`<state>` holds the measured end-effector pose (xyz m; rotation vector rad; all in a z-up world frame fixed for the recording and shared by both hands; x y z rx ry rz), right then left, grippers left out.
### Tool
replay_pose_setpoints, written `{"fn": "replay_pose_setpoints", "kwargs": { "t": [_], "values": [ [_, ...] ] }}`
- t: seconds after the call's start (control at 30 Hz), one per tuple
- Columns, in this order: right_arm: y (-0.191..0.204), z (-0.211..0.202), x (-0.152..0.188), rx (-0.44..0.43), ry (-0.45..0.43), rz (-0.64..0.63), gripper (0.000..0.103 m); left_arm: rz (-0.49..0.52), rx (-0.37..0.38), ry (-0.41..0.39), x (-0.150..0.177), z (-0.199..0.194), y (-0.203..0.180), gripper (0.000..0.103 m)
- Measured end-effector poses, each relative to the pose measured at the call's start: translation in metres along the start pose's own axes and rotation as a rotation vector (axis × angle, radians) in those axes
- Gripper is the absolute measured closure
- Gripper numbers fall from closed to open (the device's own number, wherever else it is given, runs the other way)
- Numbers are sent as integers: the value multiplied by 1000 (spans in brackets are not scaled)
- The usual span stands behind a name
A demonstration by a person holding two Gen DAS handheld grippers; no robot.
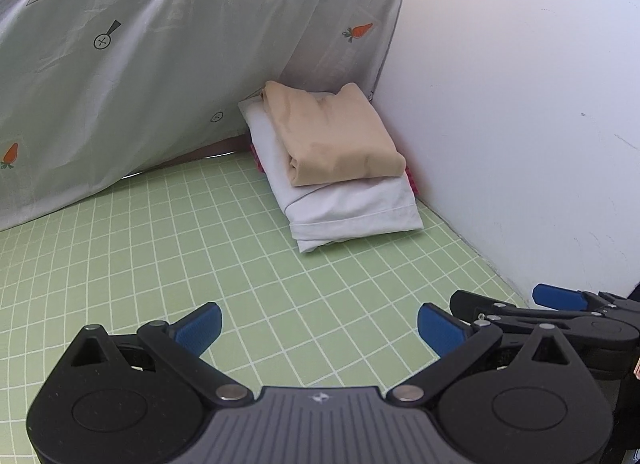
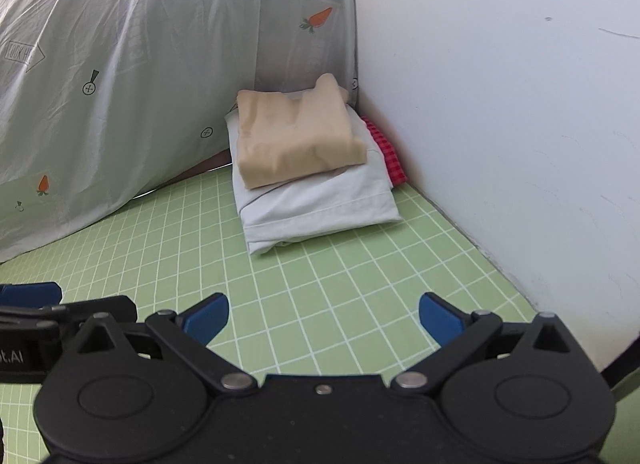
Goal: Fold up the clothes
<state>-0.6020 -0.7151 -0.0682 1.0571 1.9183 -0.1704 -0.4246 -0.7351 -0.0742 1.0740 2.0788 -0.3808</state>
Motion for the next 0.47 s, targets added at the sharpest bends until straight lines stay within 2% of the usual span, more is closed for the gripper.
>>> {"fn": "replay_pose_setpoints", "kwargs": {
  "t": [0.47],
  "values": [
    [-4, -17, 0, 36, -47, 8, 1, 22, 11, -37, -1, -14, -5, 0]
  ]
}}
Point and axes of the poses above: each gripper's, at about its wrist camera, not at the fingertips, and z roughly the way its jaws point, y to its left, x to its underside, the point moved 6 cm from there along z, roughly the way its jaws point, and after that the axes turned 15 degrees about -x, right-handed, at the moved point
